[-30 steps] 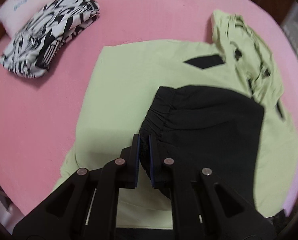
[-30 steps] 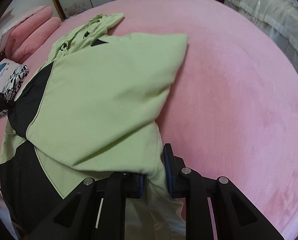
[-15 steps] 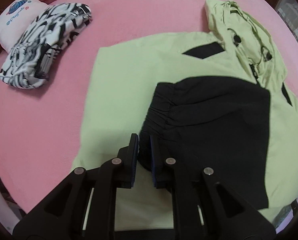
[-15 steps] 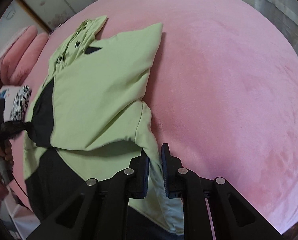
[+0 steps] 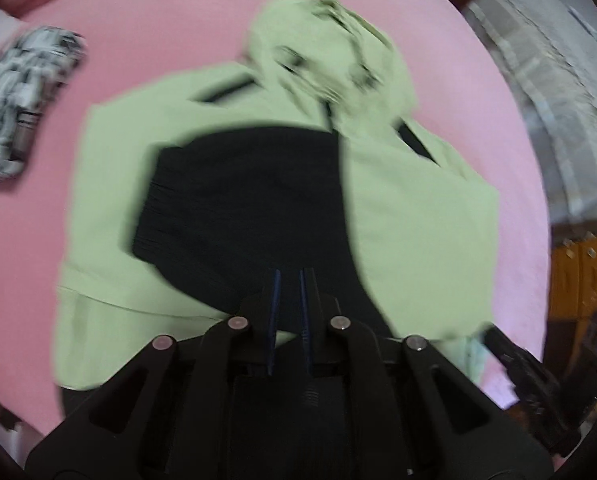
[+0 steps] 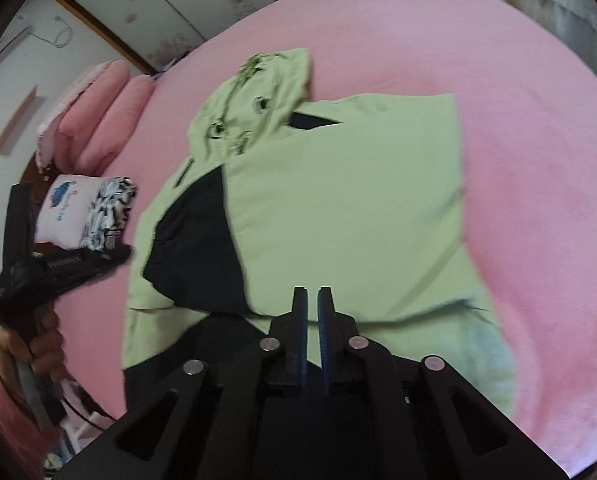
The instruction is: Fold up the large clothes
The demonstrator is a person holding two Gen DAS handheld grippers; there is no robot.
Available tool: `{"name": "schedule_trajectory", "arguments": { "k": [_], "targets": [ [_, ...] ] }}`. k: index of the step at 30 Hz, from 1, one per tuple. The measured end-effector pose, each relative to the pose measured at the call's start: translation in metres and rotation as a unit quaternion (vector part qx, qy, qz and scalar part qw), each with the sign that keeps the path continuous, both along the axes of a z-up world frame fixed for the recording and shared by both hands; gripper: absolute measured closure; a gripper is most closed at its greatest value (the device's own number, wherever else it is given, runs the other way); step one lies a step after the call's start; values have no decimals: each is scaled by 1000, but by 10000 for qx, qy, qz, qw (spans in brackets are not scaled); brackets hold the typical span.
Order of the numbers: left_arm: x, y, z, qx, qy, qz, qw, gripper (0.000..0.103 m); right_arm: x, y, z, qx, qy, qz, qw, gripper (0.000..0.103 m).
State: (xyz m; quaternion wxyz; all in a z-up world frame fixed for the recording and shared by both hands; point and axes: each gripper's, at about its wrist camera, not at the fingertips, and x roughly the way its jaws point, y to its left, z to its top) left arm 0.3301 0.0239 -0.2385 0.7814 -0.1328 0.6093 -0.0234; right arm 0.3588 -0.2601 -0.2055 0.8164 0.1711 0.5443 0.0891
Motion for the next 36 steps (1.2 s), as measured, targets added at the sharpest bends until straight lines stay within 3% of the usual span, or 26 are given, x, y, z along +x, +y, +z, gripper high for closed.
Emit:
{"name": "schedule_trajectory", "arguments": {
  "k": [4,6,11,13,15,17,19,20,23,25,28,32,36],
  "targets": [
    [5,-49,-27,-361,177,-326,9987,103,27,26,-27,246,116,36,9996,102],
    [11,-65,-42,-317,289,-392,9983,103,38,29,-47,266,231,-35,9994,102],
    [25,-67,-80,346,565,-145,9977,103,50,11,-80,-159,459,-158,9987,102],
    [25,-49,-83,625,453,160,9969,103,49,-6,-81,-82,464,-202,9987,102],
    [23,-32,-83,794,353,271,9959,103,44,-20,-78,-414,477,-222,9978,102],
    [21,-19,-85,1251,335,302,9911,103,36,-46,-75,-876,484,-358,9943,102],
    [20,-2,-88,1940,361,271,9800,103,27,-77,-75,-940,577,-696,9915,102],
    [20,9,-89,1998,385,347,9785,103,25,-88,-76,-852,608,-803,9913,102],
    [20,31,-90,1672,429,579,9833,103,18,-124,-80,-1422,924,-1248,9776,102],
    [22,31,-87,1539,473,603,9851,103,12,-145,-79,-1074,950,-1570,9771,102],
    [21,31,-62,967,228,787,9919,103,6,-159,-67,-438,814,-1930,9768,102],
    [28,15,-30,280,-19,830,9962,103,13,-125,-37,-215,267,-1450,9888,102],
    [39,-26,-18,-339,-146,374,9986,103,30,-75,-34,177,44,-397,9990,102]
  ]
}}
